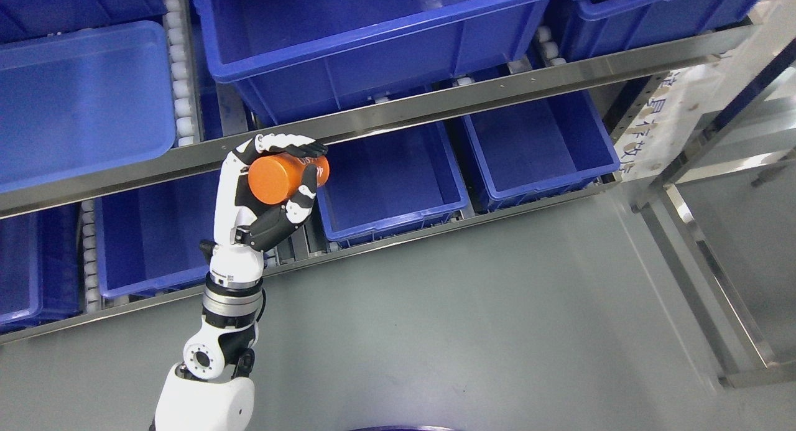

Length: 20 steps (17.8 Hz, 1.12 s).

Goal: Grab orange capacitor from left shelf to right desk
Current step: 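Hold the container in the left hand while turning toward the steel table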

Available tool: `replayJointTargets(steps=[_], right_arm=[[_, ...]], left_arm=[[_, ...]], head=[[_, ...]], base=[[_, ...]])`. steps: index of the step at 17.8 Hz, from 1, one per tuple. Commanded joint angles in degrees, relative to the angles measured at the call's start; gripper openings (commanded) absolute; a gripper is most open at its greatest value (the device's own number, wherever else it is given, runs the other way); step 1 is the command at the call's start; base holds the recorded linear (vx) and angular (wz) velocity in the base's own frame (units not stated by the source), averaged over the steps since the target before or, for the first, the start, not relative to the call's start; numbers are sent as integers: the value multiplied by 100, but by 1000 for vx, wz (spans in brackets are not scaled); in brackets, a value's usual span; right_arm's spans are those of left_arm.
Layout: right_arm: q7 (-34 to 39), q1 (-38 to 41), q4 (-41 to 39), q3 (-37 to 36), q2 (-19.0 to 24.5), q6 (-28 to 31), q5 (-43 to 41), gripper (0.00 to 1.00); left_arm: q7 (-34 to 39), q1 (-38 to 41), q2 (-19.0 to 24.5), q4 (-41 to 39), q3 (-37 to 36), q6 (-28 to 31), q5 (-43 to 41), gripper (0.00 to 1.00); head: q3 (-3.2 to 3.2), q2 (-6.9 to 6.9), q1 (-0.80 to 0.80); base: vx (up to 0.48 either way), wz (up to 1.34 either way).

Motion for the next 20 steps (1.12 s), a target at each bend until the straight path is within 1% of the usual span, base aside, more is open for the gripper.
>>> replayJointTargets(steps=[1,7,20], right_arm=[[2,122,-100,-70,-100,-1,35,100],[2,122,-100,-70,-100,-1,35,100],[2,122,-100,-70,-100,-1,35,100]], left_arm=[[10,35,100,-27,-463,-22,0,3],[1,17,100,0,-472,22,-9,3],[28,-255,100,114,-516,225,-9,4]], head=[[0,0,0],[0,1,0],[0,1,0]], base=[[-19,-308],[-13,-463],[23,-635]])
